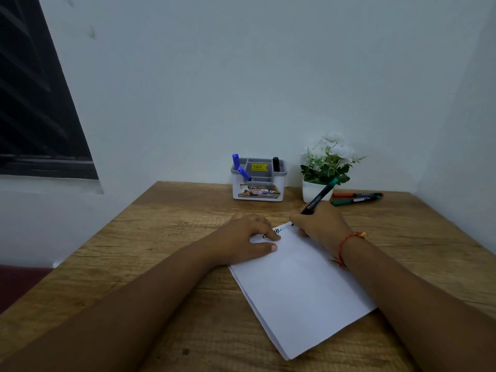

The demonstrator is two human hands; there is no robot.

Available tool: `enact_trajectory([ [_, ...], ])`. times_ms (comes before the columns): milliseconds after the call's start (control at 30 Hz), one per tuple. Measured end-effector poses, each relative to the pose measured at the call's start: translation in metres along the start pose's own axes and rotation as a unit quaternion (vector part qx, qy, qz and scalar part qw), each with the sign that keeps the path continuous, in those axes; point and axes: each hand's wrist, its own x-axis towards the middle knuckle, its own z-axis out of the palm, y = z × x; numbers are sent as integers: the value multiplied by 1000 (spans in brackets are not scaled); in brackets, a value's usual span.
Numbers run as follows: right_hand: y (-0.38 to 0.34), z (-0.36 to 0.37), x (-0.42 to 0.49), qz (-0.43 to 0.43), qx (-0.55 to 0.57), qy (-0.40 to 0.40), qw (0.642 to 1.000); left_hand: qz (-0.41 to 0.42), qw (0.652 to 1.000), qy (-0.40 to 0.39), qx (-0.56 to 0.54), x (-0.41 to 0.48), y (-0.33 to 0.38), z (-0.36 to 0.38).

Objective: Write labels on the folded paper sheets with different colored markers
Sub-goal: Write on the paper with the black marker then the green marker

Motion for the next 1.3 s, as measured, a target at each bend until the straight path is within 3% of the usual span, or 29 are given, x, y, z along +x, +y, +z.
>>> enact_trajectory([
  [333,0,3,-1,-7,-12,22,1000,4,1000,-3,-9,-1,1,-1],
  [467,4,2,-1,-17,72,37,997,-5,1000,-9,-5,1,-3,0],
  [567,3,2,-6,-63,118,7,991,-2,1000,-10,-6,2,-2,0],
  [700,2,7,-11,-120,90,-38,988,10,1000,-6,-4,2,-2,-1],
  [900,-5,7,-16,-71,216,-84,970,19,1000,-2,3,1,-4,0],
  [967,-6,6,-17,-72,222,-96,968,23,999,47,-8,1,-6,-4],
  [1033,-7,5,-17,-68,234,-105,964,-19,990,135,-30,-1,-11,-12],
  [1100,-6,5,-17,-66,241,-110,962,-96,980,176,-12,-4,-18,-18],
  [1200,-6,6,-16,-63,241,-114,962,-160,976,145,23,-5,-26,-20],
  [1300,-5,6,-16,-63,248,-119,959,-159,979,117,47,-2,-23,-19],
])
